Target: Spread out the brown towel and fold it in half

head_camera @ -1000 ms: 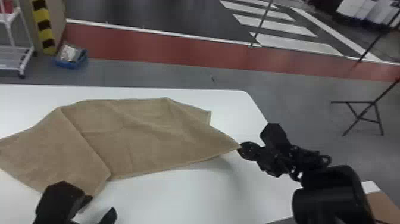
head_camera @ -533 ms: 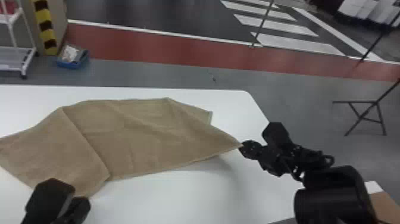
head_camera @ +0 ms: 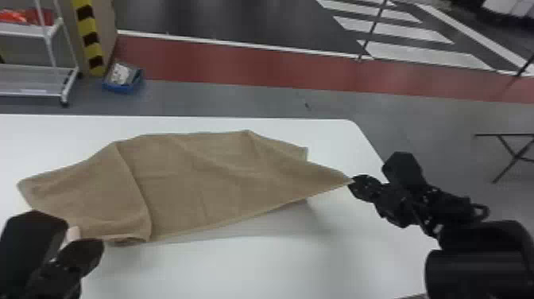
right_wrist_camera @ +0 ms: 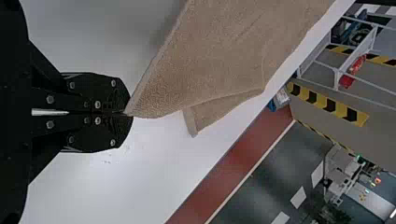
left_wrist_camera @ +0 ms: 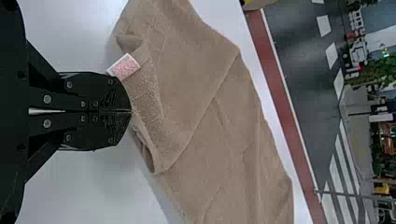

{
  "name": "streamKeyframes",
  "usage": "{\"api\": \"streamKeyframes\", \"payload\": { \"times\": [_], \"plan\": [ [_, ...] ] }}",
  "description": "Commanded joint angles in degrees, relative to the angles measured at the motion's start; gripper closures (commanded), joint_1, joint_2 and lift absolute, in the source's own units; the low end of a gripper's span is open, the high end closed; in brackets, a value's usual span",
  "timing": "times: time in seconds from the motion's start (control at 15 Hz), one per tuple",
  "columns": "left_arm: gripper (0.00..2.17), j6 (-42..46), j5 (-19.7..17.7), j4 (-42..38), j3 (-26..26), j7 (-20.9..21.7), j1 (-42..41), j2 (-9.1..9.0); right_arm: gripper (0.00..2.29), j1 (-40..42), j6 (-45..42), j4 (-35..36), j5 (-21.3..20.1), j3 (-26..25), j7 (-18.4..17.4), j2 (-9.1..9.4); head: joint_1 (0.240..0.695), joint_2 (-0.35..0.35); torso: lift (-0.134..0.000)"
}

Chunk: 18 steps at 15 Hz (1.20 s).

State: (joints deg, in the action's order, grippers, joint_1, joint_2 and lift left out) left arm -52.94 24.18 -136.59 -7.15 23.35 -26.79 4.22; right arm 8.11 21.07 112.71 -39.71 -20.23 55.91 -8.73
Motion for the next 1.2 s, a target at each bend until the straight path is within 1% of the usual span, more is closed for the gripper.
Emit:
{"api": "streamKeyframes", "payload": {
  "times": [0.0, 0.13, 0.2, 0.33, 0.47, 0.53, 0.67, 0.73, 0.8, 1.0, 1.07, 1.13],
  "plan": [
    [2.07, -2.7, -1.6, -5.5, 3.7, 1.1, 0.0, 0.0, 1.15, -1.1, 1.2, 1.6, 0.3, 0.6, -1.9, 0.38, 0.695, -0.238, -0.123],
    [2.07, -3.8, -3.8, -8.7, 6.4, 2.4, 0.0, -0.09, 1.15, -1.7, 1.9, 2.5, 0.3, 1.3, -4.4, 0.91, 0.695, -0.213, -0.123],
    [2.07, -4.0, -4.1, -9.2, 6.9, 2.7, 0.2, -0.09, 1.15, -2.0, 2.5, 2.9, 0.3, 1.9, -5.5, 1.17, 0.695, -0.205, -0.123],
    [2.07, -3.8, -4.1, -9.6, 7.4, 3.0, 1.0, -0.26, 1.15, -2.8, 3.0, 3.9, 0.3, 2.3, -7.7, 2.58, 0.695, -0.183, -0.123],
    [2.07, -3.8, -4.1, -8.8, 7.3, 3.1, 3.1, -0.53, 1.15, -4.4, 4.0, 4.0, -0.1, 3.5, -9.5, 3.54, 0.695, -0.172, -0.123],
    [2.07, -3.8, -4.3, -7.5, 7.3, 3.1, 4.7, -0.62, 1.15, -5.9, 5.4, 4.0, -0.7, 4.9, -9.9, 3.72, 0.695, -0.167, -0.123],
    [2.07, -3.8, -4.8, -4.4, 7.5, 3.4, 9.2, -0.88, 1.15, -8.0, 6.8, 3.9, -1.2, 5.1, -11.3, 5.21, 0.695, -0.155, -0.123],
    [2.07, -4.0, -4.9, -2.5, 8.3, 4.2, 12.3, -1.41, 1.15, -9.2, 7.5, 3.8, -1.4, 5.0, -12.6, 5.57, 0.695, -0.144, -0.123],
    [2.07, -4.5, -4.9, -0.4, 8.9, 5.0, 15.1, -1.85, 1.15, -10.2, 8.1, 3.6, -1.6, 4.8, -14.2, 5.65, 0.695, -0.142, -0.123],
    [2.07, -5.0, -5.0, 7.0, 10.0, 6.4, 24.2, -1.85, 1.15, -13.0, 9.7, 0.6, -1.9, 4.8, -18.1, 6.01, 0.692, -0.146, -0.123],
    [2.07, -4.9, -5.1, 10.5, 10.1, 6.4, 27.7, -1.85, 1.15, -14.5, 10.2, -1.1, -1.7, 4.8, -19.8, 5.83, 0.67, -0.147, -0.123],
    [2.07, -4.9, -5.0, 14.3, 10.2, 6.7, 31.6, -1.67, 1.15, -16.5, 10.5, -3.5, -1.7, 4.9, -21.5, 5.48, 0.658, -0.147, -0.123]
  ]
}}
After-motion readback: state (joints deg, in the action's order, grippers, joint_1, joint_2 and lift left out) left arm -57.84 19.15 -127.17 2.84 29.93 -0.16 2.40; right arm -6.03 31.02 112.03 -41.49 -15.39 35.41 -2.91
